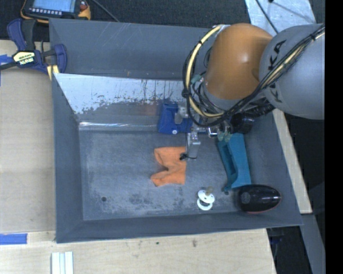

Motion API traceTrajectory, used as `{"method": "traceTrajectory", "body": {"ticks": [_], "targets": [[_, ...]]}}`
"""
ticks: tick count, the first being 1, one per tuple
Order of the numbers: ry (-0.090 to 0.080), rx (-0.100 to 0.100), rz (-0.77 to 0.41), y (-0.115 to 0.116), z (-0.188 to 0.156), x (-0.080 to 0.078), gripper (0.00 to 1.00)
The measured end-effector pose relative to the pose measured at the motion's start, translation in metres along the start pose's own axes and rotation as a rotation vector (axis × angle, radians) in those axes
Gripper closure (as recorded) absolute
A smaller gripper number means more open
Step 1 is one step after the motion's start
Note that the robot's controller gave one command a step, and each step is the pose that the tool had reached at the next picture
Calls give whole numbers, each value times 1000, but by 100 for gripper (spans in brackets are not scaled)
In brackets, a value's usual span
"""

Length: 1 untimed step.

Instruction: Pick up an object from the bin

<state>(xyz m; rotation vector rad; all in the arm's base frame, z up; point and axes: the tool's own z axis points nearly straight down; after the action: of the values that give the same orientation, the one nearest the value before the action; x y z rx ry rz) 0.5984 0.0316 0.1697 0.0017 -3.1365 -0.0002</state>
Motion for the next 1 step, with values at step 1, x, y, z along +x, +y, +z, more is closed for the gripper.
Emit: {"method": "traceTrajectory", "body": {"ticks": [1], "targets": [[-9,0,0,0,-5,-2,0]]}}
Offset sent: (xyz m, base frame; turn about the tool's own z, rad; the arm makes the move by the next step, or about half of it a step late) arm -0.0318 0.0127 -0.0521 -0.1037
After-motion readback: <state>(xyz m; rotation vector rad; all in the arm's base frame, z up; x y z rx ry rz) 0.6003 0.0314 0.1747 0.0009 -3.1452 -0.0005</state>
